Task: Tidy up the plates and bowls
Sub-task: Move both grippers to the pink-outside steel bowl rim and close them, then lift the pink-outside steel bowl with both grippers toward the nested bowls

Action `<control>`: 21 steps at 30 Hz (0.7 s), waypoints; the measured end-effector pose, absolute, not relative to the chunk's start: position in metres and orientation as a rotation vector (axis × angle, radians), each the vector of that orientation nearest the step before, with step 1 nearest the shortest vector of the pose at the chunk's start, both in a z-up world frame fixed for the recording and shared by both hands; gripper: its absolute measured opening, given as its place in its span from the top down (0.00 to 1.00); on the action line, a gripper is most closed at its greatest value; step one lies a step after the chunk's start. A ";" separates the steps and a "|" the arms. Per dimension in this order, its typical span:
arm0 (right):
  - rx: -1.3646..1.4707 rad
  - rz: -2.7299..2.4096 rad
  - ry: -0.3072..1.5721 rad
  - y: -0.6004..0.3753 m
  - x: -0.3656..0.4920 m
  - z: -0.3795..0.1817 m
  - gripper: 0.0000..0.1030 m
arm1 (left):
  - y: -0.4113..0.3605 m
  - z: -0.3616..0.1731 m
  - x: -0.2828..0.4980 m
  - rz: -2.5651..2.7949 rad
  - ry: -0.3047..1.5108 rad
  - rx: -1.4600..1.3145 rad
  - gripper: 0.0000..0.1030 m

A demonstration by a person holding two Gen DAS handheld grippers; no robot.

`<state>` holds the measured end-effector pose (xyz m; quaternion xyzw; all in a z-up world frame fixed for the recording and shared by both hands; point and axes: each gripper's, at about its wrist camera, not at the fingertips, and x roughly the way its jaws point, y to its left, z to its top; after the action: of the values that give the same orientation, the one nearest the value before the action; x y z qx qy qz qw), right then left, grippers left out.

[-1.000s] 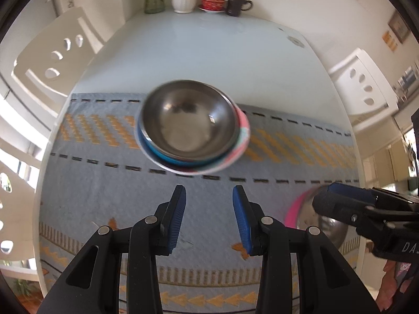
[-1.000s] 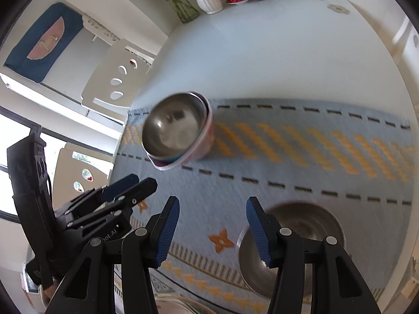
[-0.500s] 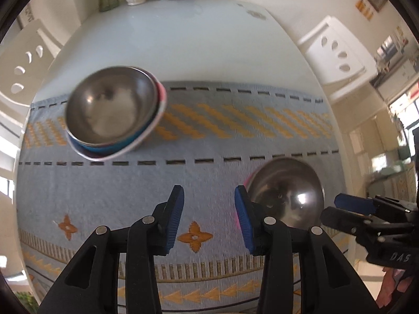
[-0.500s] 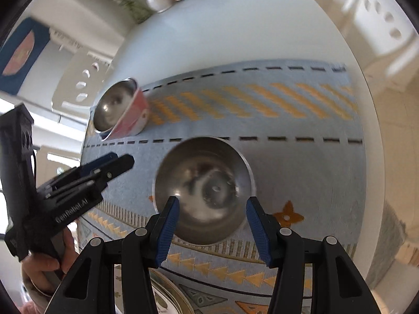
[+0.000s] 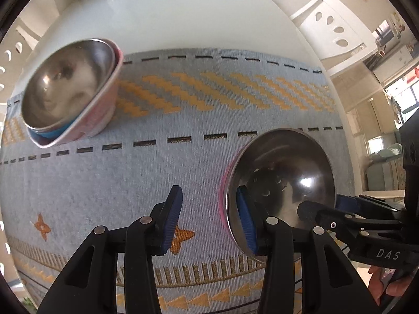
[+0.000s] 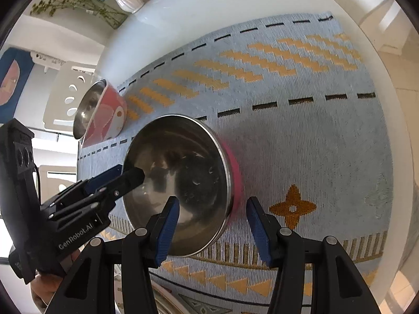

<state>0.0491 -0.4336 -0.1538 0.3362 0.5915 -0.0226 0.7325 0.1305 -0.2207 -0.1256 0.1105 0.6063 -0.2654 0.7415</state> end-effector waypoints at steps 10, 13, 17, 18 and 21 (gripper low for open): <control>0.776 -0.048 1.321 -0.436 0.056 -0.173 0.50 | -0.229 -0.141 0.132 -0.606 1.339 0.259 0.61; 0.786 -0.052 1.323 -0.436 0.058 -0.177 0.50 | -0.228 -0.144 0.134 -0.614 1.342 0.259 0.61; 0.822 -0.068 1.298 -0.439 0.061 -0.178 0.50 | -0.228 -0.148 0.136 -0.624 1.346 0.241 0.62; 0.838 -0.083 1.294 -0.440 0.061 -0.179 0.50 | -0.227 -0.147 0.137 -0.626 1.338 0.233 0.62; 0.856 -0.130 1.286 -0.447 0.060 -0.178 0.62 | -0.224 -0.146 0.137 -0.652 1.333 0.211 0.73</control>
<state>0.0596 -0.4472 -0.1779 0.3865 0.5806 -0.0585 0.7142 0.1369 -0.2242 -0.1461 0.0961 0.6057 -0.2962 0.7322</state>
